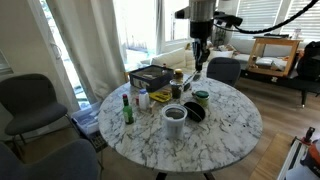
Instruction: Remove the glasses from the silver cup and put them in the black purse
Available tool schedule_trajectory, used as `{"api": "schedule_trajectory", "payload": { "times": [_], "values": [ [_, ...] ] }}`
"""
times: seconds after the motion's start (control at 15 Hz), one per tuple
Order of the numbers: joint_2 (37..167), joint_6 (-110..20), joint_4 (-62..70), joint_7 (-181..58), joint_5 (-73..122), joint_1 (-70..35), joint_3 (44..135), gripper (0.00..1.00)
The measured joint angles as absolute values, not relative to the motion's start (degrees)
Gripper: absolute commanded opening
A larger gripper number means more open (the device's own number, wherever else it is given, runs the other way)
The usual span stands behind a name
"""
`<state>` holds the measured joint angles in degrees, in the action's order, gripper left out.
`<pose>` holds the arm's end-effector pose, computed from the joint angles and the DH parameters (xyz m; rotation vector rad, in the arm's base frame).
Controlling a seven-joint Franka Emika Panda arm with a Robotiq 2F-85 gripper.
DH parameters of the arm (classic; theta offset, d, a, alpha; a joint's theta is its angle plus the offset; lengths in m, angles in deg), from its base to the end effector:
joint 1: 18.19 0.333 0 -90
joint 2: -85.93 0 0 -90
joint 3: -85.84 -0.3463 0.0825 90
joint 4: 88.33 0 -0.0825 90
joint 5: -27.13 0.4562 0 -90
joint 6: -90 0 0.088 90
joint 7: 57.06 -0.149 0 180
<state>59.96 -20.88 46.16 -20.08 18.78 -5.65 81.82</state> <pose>0.4603 0.1214 0.4696 2.6218 1.3940 0.0125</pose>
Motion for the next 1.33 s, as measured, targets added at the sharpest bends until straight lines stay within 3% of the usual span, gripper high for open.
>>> {"api": "schedule_trajectory", "payload": {
  "times": [0.2,0.27,0.53,0.6,1.27,1.33],
  "values": [
    [54.54,-14.05,47.29,-22.94,18.84,-6.7,83.17,0.03],
    [53.36,-13.78,48.61,-25.31,18.84,-7.25,83.34,0.11],
    [51.24,-14.4,53.68,-30.03,19.09,-7.63,83.53,0.11],
    [51.15,-14.43,53.87,-30.16,19.11,-7.63,83.53,0.03],
    [50.35,-14.88,56.45,-45.34,9.92,-16.87,86.21,0.03],
    [50.39,-15.01,57.01,-47.1,9.09,-18.31,86.69,0.11]
  ]
}}
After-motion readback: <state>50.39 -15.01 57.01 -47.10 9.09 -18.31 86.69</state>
